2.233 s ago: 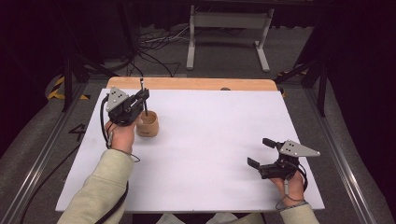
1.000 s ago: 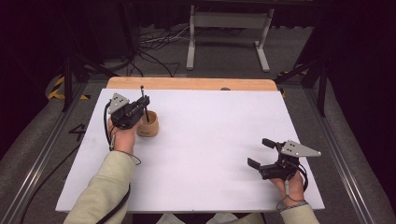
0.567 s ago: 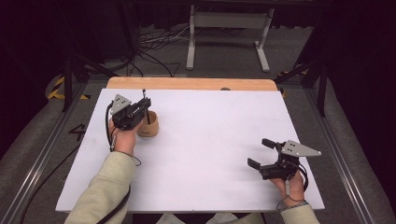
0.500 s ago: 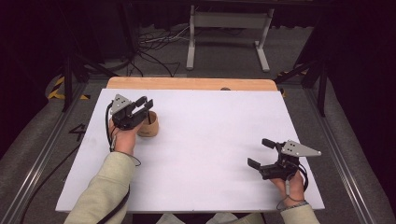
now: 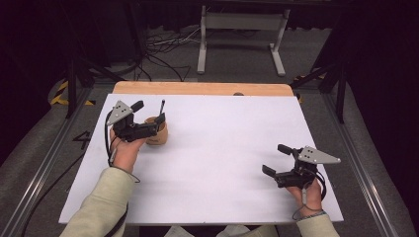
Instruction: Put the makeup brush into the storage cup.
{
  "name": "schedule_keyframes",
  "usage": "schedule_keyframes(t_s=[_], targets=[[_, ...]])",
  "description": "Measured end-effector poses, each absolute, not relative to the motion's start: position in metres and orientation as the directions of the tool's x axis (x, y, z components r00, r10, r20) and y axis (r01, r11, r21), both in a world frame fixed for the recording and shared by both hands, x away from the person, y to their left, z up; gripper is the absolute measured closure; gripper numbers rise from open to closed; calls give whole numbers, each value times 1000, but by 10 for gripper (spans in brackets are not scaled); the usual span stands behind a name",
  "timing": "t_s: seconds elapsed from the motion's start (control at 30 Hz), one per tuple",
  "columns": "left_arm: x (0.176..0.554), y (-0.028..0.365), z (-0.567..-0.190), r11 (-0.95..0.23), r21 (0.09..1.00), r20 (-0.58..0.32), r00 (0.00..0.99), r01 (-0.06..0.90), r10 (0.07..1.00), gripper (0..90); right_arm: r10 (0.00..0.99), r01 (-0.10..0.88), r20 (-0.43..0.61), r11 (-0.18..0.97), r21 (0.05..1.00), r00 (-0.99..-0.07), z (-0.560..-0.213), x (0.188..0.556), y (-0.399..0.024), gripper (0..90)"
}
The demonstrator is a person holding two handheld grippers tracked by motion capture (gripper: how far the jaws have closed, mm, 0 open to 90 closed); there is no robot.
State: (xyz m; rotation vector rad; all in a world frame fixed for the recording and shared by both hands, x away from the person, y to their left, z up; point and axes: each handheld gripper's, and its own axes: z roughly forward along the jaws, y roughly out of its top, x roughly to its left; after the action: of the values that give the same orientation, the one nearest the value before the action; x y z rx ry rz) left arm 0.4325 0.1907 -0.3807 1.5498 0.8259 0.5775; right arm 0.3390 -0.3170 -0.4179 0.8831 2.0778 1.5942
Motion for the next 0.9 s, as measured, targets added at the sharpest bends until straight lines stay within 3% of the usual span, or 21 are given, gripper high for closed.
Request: schedule_keyframes(t_s=[0.13,0.9], targets=[[416,195,-380,-44,985,-74,642,167,763,34,688,237,65,159,958,-723,-416,340,-317,0],[355,212,-406,-31,975,-133,693,219,709,21,720,202,21,167,965,-694,-416,337,-320,0]])
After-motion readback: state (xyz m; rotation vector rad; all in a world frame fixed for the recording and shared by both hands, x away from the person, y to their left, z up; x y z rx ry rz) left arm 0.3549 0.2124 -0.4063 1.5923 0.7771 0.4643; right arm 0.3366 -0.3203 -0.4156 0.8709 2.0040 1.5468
